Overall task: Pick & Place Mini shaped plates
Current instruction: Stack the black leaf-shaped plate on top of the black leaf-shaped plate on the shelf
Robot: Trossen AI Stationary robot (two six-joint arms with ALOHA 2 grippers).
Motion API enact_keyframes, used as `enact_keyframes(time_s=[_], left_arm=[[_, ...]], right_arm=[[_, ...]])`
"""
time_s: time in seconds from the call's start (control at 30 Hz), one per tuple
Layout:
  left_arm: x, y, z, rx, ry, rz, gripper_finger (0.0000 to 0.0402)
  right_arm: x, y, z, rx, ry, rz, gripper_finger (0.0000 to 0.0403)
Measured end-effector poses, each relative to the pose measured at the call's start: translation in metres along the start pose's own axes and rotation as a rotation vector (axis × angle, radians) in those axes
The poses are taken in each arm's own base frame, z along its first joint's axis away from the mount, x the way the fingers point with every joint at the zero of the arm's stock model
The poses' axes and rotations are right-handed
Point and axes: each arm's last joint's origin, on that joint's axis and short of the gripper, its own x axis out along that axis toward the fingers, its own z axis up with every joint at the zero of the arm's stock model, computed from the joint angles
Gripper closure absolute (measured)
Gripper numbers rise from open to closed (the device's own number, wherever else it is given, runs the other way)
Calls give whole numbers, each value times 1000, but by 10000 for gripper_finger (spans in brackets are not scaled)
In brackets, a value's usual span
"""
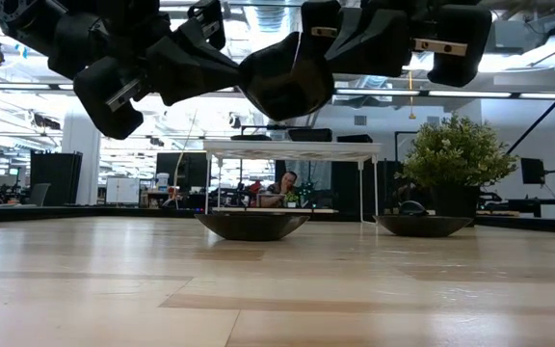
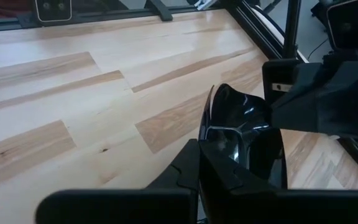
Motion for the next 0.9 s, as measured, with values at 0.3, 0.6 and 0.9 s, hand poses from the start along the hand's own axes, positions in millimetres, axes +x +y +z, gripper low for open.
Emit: enact_keyframes(time_s=[0.3, 0.6, 0.9], left_arm=[[0, 2, 1, 2, -12, 23, 387], [0, 3, 3, -18, -59, 16, 387], [0, 3, 3, -26, -57, 13, 389]], right_arm=[[4, -1, 3, 80, -31, -26, 372], [18, -5, -3, 71, -28, -71, 310], [16, -9, 0, 107, -34, -131, 247]])
